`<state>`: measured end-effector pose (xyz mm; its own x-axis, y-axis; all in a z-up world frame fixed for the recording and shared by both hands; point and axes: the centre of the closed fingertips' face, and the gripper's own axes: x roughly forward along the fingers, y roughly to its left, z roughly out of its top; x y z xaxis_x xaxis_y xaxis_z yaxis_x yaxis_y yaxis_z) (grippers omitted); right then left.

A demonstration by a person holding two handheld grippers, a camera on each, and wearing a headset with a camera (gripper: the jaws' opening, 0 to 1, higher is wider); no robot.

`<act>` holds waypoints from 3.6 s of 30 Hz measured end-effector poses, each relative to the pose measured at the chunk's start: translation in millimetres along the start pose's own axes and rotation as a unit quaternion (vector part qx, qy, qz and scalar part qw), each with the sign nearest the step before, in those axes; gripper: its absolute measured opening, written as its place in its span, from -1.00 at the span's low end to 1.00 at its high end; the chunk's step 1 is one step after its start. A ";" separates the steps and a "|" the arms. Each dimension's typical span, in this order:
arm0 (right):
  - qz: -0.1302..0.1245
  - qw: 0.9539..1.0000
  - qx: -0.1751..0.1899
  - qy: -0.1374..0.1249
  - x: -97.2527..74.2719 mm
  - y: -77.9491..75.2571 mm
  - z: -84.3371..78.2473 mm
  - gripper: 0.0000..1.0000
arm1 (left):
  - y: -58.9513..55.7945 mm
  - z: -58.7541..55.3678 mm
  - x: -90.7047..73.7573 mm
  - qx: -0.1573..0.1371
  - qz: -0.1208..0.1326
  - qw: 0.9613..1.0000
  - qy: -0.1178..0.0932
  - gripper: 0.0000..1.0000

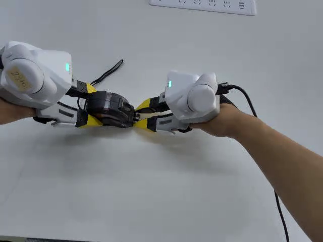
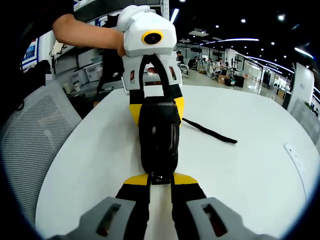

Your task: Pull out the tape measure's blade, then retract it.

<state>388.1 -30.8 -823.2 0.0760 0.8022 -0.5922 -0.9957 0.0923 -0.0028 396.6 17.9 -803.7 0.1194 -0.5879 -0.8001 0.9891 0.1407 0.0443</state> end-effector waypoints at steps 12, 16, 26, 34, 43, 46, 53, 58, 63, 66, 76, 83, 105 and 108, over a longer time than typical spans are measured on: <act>0.001 1.000 0.000 0.008 -0.7 0.5 -0.8 -0.77 | -0.3 -0.4 0.3 -0.007 0.002 1.000 -0.003 -0.43; 0.003 1.000 0.000 0.007 -1.7 0.4 -0.2 -0.77 | -0.5 -0.4 0.2 -0.008 0.002 1.000 -0.003 -0.43; 0.005 1.000 -0.008 0.006 -3.7 0.7 1.4 -0.78 | -0.5 -1.1 -0.3 -0.011 0.003 1.000 -0.002 -0.43; 0.005 1.000 -0.009 0.007 -4.4 1.1 1.5 -0.78 | -0.8 -1.1 -0.3 -0.012 0.003 1.000 -0.002 -0.43; 0.006 1.000 -0.012 0.010 -8.6 1.3 -1.3 -0.78 | -1.0 -0.8 -0.3 -0.014 0.003 1.000 -0.003 -0.43; 0.006 1.000 -0.014 0.011 -9.9 1.4 -1.8 -0.78 | -1.0 -1.0 -0.5 -0.015 0.003 1.000 -0.003 -0.43; 0.007 1.000 -0.014 0.012 -13.6 1.2 -4.1 -0.78 | -0.9 -1.3 -1.0 -0.016 0.003 1.000 -0.004 -0.43; 0.007 1.000 -0.016 0.012 -16.0 1.2 -5.4 -0.78 | -0.9 -1.8 -1.2 -0.015 0.003 1.000 -0.004 -0.43; 0.008 1.000 -0.016 0.013 -18.8 1.6 -6.8 -0.78 | -0.9 -1.9 -1.2 -0.016 0.002 1.000 -0.005 -0.43; 0.008 1.000 -0.015 0.013 -20.3 1.6 -7.5 -0.78 | -0.9 -1.9 -1.4 -0.016 0.002 1.000 -0.006 -0.43; 0.009 1.000 -0.020 0.013 -25.0 1.2 -10.3 -0.78 | -0.9 -1.7 -1.5 -0.017 0.002 1.000 -0.008 -0.43; 0.008 1.000 -0.020 0.015 -29.1 1.5 -12.7 -0.78 | -0.9 -1.7 -1.7 -0.016 0.001 1.000 -0.009 -0.43; 0.007 1.000 -0.015 0.014 -43.1 1.7 -22.2 -0.78 | -1.0 -1.1 -1.4 -0.019 -0.001 1.000 -0.012 -0.43; 0.007 1.000 -0.014 0.014 -44.7 1.5 -23.5 -0.78 | -0.9 -1.0 -1.3 -0.019 -0.002 1.000 -0.013 -0.43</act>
<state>381.9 -80.5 -815.8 0.0617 0.7865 -0.6146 -0.9977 0.0648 -0.0173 395.4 19.3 -803.2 0.1189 -0.6082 -0.7848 0.9855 0.1688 0.0185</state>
